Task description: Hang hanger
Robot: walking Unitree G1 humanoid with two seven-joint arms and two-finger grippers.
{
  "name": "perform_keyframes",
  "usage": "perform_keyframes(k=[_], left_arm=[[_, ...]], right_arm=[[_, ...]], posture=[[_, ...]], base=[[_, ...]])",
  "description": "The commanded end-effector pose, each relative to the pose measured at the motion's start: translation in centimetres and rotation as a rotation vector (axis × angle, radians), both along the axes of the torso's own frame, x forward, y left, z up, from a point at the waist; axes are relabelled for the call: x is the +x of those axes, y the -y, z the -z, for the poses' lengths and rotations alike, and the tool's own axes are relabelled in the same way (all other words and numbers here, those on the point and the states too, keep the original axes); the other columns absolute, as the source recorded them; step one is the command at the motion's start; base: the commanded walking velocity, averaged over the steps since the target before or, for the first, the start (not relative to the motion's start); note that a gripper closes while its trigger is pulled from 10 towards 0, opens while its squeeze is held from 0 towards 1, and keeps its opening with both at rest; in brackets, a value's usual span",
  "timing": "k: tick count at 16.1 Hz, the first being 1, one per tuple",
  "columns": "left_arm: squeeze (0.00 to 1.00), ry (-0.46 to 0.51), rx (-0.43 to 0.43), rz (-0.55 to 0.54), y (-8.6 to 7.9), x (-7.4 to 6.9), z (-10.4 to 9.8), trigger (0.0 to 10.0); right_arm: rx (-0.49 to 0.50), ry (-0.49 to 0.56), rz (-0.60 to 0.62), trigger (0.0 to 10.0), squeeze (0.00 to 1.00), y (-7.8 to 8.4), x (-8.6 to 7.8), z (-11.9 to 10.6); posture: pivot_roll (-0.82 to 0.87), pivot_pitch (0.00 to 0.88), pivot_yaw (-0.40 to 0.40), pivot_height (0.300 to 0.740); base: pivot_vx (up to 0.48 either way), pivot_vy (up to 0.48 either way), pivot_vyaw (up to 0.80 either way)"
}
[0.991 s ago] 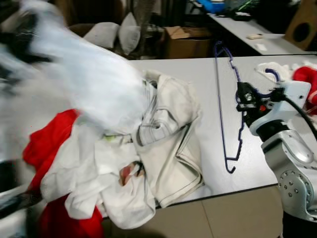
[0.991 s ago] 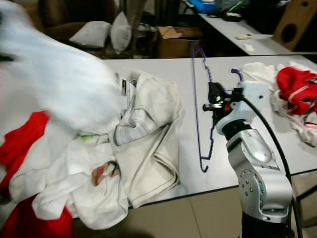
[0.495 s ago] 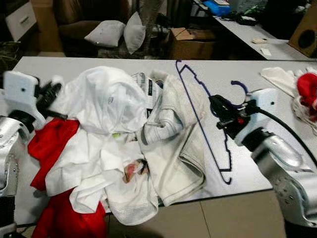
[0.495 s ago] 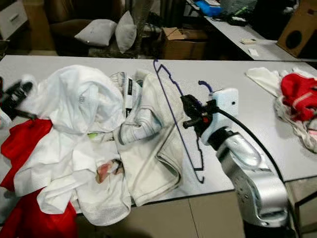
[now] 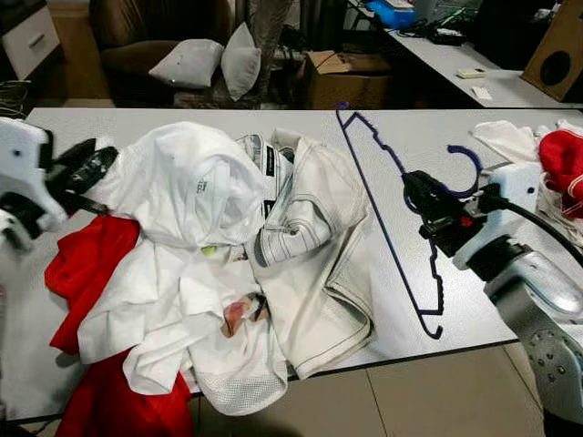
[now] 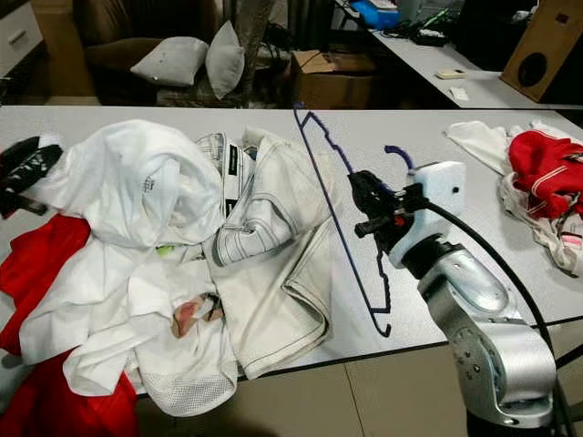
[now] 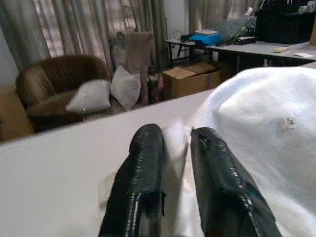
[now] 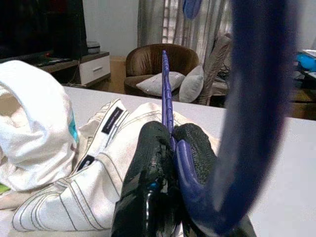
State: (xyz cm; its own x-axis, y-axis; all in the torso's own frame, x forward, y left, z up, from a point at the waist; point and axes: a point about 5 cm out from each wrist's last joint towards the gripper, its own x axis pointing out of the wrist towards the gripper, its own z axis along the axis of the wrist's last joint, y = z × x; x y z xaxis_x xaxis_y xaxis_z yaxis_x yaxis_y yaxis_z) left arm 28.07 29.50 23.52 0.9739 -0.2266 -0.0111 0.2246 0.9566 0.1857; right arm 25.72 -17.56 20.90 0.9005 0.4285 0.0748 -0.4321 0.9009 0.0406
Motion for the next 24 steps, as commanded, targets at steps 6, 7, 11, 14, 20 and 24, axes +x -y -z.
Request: perform_keyframes(k=[6, 7, 11, 14, 20, 24], left_arm=[[1.0, -0.192, -0.044, -0.081, -2.1, -1.1, 1.9, 10.0], [1.0, -0.102, -0.091, -0.002, -1.0, -0.9, 0.5, 10.0], [0.0, -0.025, -0.161, 0.126, 0.9, -1.0, -1.7, 10.0], [0.0, 0.014, -0.195, 0.297, 4.9, -1.0, -1.6, 10.0], [0.0, -0.017, -0.124, 0.301, 8.5, -1.4, 1.1, 10.0], [0.0, -0.011, -0.04, 0.23, 8.6, -1.0, 1.9, 10.0]], right_arm=[[-0.034, 0.015, -0.016, 10.0, 0.0, 0.8, -0.4, -0.7], [-0.037, 0.017, -0.024, 10.0, 0.0, 0.8, -0.4, -0.7], [-0.068, 0.016, -0.064, 10.0, 0.0, 1.0, -0.8, -0.7], [-0.08, 0.027, -0.104, 10.0, 0.0, 1.0, -1.1, -1.1], [-0.076, 0.023, -0.19, 10.0, 0.0, 0.0, -1.9, -1.0], [-0.077, 0.024, -0.196, 10.0, 0.0, 0.0, -2.0, -1.1]], posture=[[0.09, 0.006, -0.046, 0.74], [0.09, 0.004, -0.046, 0.74], [0.09, 0.0, -0.044, 0.74], [0.09, 0.0, -0.043, 0.74], [0.08, 0.0, -0.041, 0.74], [0.08, 0.0, -0.04, 0.74]], base=[[0.0, 0.0, 0.0], [0.0, 0.0, 0.0], [0.0, 0.0, 0.0], [0.0, 0.0, 0.0], [0.0, 0.0, 0.0], [0.0, 0.0, 0.0]])
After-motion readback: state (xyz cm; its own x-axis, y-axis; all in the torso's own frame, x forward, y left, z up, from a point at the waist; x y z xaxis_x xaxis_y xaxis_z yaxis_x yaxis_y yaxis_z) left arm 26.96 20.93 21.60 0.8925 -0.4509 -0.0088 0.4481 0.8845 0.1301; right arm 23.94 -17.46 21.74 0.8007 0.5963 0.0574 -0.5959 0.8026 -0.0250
